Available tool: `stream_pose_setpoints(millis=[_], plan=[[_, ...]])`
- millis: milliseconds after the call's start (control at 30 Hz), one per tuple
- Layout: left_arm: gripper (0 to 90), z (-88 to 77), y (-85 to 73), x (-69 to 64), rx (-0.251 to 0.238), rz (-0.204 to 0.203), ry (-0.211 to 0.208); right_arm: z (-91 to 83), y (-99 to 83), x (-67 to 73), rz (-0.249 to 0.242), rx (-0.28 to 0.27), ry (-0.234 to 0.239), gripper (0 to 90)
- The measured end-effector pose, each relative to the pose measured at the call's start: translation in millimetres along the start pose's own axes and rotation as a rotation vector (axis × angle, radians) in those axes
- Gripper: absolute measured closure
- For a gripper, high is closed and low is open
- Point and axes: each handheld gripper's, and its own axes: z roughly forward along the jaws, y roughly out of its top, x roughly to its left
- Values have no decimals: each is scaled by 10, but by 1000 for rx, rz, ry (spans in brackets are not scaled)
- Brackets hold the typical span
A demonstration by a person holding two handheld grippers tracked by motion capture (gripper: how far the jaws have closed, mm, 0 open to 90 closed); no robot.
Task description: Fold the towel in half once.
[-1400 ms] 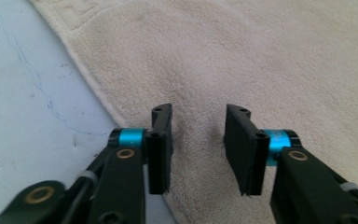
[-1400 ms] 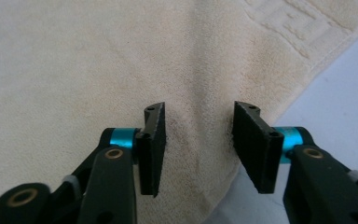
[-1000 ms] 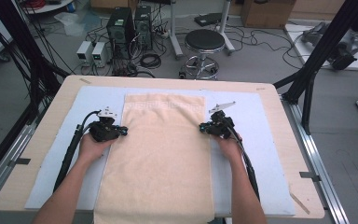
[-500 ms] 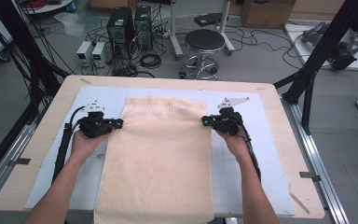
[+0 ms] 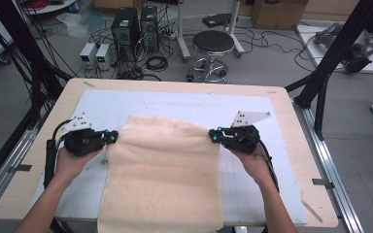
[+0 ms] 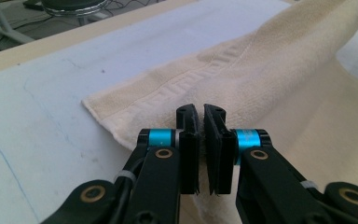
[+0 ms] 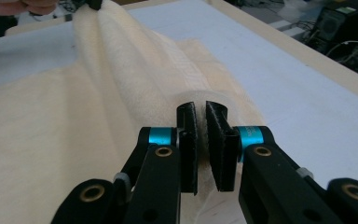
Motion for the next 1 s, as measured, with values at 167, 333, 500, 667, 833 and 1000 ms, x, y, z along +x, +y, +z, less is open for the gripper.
stream_pose_setpoints(millis=[167,333,500,667,833,1000], plan=[[838,-171,-256,-211,0,8,-36,-35,-234,308,-11,29,49,830],[826,-235,-460,-361,65,39,-59,-5,-501,525,-13,93,69,801],[647,-259,-563,-369,112,40,-97,-13,-644,577,19,113,102,646],[583,-261,-438,-244,54,18,-93,-75,-562,448,43,69,65,536],[520,-59,-285,-107,24,1,-15,32,-525,199,48,83,-33,484],[512,224,-248,62,39,-19,-3,214,-527,-32,78,97,-95,463]])
